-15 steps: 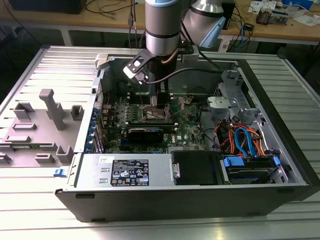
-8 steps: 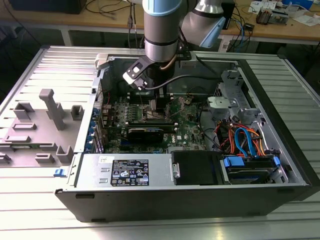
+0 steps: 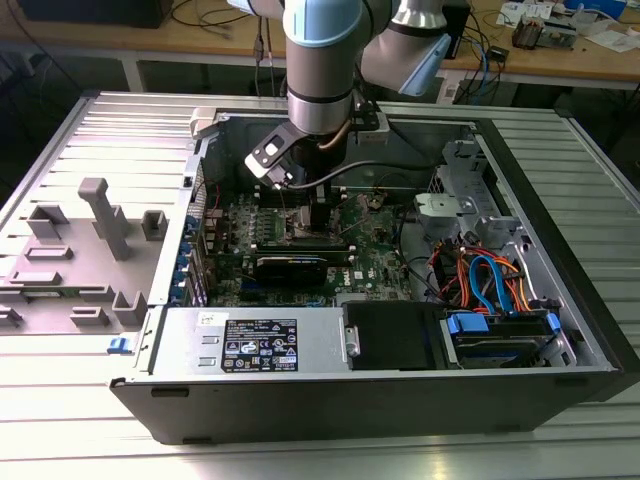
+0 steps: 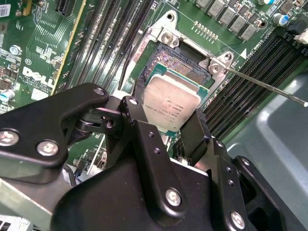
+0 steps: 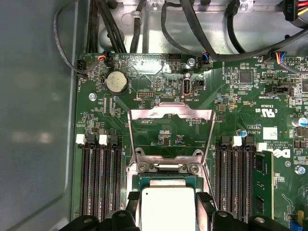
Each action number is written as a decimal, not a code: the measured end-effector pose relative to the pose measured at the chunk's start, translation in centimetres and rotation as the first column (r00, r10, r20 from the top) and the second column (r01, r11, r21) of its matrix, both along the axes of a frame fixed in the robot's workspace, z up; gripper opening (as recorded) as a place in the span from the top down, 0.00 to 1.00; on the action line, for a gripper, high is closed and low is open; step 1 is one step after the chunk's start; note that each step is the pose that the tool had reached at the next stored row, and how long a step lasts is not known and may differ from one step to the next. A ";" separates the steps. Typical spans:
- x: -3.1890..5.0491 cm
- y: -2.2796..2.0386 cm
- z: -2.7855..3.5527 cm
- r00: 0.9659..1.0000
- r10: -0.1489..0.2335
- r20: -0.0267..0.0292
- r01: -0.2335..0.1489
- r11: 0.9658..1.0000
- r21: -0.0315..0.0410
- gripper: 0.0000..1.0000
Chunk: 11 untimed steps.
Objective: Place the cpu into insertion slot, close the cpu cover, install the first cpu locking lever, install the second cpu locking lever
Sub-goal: 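Place the cpu into insertion slot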
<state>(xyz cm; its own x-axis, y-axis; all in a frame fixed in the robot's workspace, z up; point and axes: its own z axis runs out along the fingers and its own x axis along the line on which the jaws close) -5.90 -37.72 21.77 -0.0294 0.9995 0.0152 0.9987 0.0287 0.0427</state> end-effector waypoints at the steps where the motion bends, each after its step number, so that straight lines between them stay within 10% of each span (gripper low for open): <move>1: 0.00 0.00 -0.01 1.000 0.000 0.000 0.000 1.000 0.000 0.46; 11: -0.01 0.00 -0.23 1.000 0.000 0.000 0.000 1.000 -0.004 0.46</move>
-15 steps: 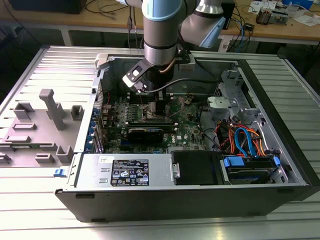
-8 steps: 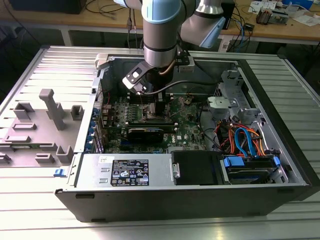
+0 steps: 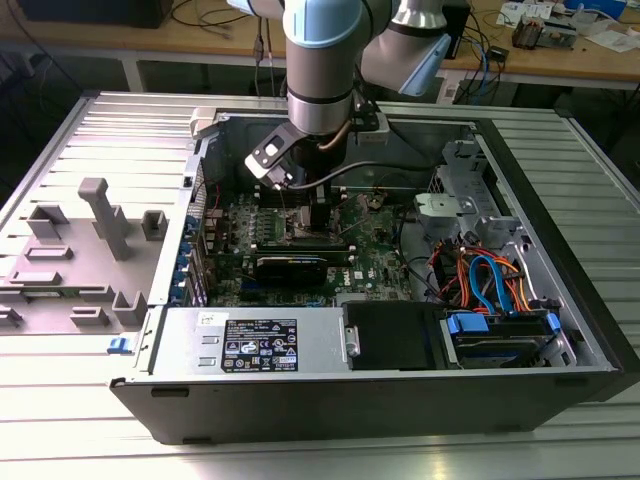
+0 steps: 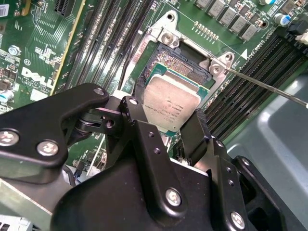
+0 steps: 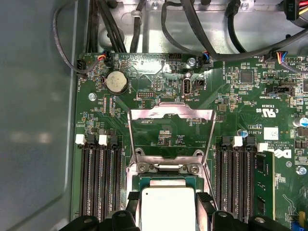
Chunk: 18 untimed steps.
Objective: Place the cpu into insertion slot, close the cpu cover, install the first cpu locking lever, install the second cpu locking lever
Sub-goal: 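Place the cpu into insertion slot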
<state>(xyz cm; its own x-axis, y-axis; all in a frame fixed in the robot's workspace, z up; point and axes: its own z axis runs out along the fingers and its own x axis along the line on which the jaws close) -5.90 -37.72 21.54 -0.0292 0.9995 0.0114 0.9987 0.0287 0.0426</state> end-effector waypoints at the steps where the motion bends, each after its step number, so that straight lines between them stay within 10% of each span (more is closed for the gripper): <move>1: 0.00 0.00 -0.16 1.000 0.000 0.000 0.000 1.000 -0.001 0.46; 18: -0.29 0.00 -0.26 1.000 0.000 0.000 0.000 1.000 -0.002 0.46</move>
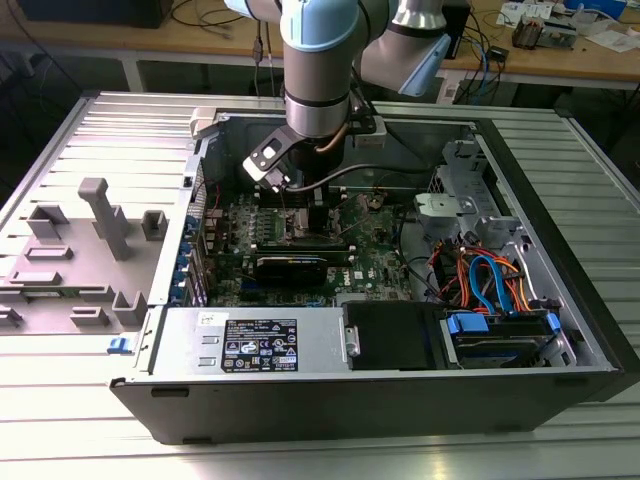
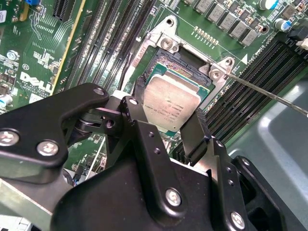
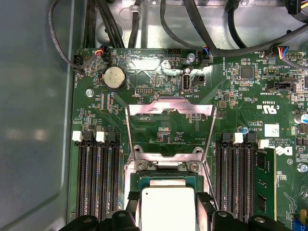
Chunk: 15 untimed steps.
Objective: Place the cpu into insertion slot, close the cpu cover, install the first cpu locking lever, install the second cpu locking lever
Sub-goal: 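Place the cpu into insertion slot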
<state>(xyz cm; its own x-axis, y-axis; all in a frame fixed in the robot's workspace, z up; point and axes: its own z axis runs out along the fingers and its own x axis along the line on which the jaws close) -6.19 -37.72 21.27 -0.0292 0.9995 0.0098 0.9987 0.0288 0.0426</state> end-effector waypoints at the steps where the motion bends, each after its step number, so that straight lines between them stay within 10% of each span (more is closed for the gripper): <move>1: -0.01 0.00 0.00 1.000 0.000 0.000 0.000 1.000 0.000 0.46; 15: -0.19 0.00 -0.01 1.000 0.000 0.000 0.000 1.000 0.000 0.46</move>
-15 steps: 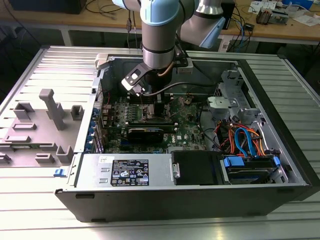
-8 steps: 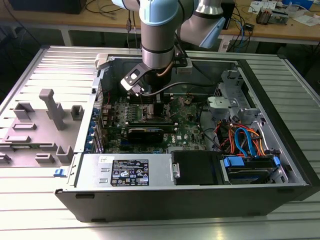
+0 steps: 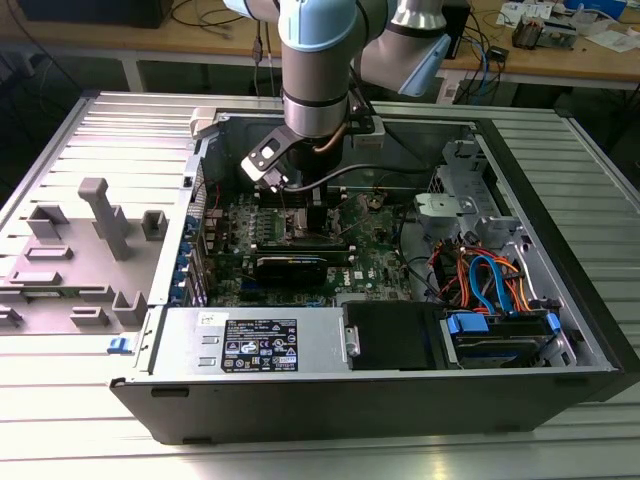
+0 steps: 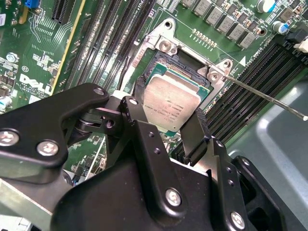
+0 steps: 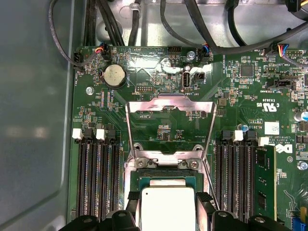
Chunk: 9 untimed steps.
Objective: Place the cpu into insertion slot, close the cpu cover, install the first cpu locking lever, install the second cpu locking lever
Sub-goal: 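Place the cpu into insertion slot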
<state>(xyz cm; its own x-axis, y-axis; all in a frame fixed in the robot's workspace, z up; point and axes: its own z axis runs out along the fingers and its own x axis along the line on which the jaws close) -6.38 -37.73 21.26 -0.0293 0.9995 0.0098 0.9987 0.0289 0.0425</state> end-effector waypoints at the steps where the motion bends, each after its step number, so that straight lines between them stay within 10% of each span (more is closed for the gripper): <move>1: -0.02 0.00 -0.03 1.000 0.000 0.000 0.000 1.000 0.000 0.46; 9: -0.12 0.01 -0.71 1.000 -0.010 0.000 0.010 1.000 -0.004 0.46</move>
